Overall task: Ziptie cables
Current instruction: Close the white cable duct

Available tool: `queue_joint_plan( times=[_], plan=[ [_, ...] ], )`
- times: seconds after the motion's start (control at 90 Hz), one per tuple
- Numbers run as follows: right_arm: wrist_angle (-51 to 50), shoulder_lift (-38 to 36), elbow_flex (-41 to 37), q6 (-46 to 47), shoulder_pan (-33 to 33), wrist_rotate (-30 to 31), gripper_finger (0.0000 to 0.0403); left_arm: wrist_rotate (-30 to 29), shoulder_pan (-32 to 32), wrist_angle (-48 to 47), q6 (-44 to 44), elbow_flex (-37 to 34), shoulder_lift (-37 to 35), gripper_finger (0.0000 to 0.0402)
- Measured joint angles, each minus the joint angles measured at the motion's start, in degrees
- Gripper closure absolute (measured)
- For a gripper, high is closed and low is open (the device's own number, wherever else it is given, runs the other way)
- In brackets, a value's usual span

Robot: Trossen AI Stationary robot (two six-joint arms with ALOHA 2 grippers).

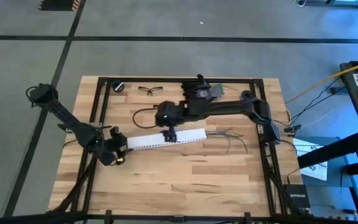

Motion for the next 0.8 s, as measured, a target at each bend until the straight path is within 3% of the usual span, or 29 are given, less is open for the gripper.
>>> queue_joint_plan(
  times=[0.211, 0.311, 0.433, 0.589, 0.689, 0.8],
  plan=[
    [1.8, -4.0, -8.3, 1.1, 1.4, -0.3, 0.0114, 1.0, 0.0, -3.8, -1.8, 1.4, -0.4, 0.0166],
    [13.8, -3.8, -15.3, 1.5, 2.2, -2.8, 0.0114, 1.1, 0.0, -3.6, -2.1, 1.3, -0.4, 0.0166],
    [36.4, -2.5, -23.7, 1.8, 2.8, -3.3, 0.0114, 1.1, 0.5, -3.3, -2.3, 1.3, -0.4, 0.0166],
    [47.3, 0.6, -26.0, 3.8, 2.6, -0.1, 0.0118, 1.0, 0.8, -3.2, -2.3, 1.3, -0.4, 0.0166],
    [48.9, 1.8, -25.7, 2.8, 2.5, 0.5, 0.0152, 1.0, 0.7, -2.8, -2.3, 1.3, -0.4, 0.0166],
    [49.0, 3.8, -26.0, 2.8, 2.6, 0.3, 0.0228, 1.2, 0.7, -2.1, -2.3, 1.3, -0.4, 0.0166]
  ],
)
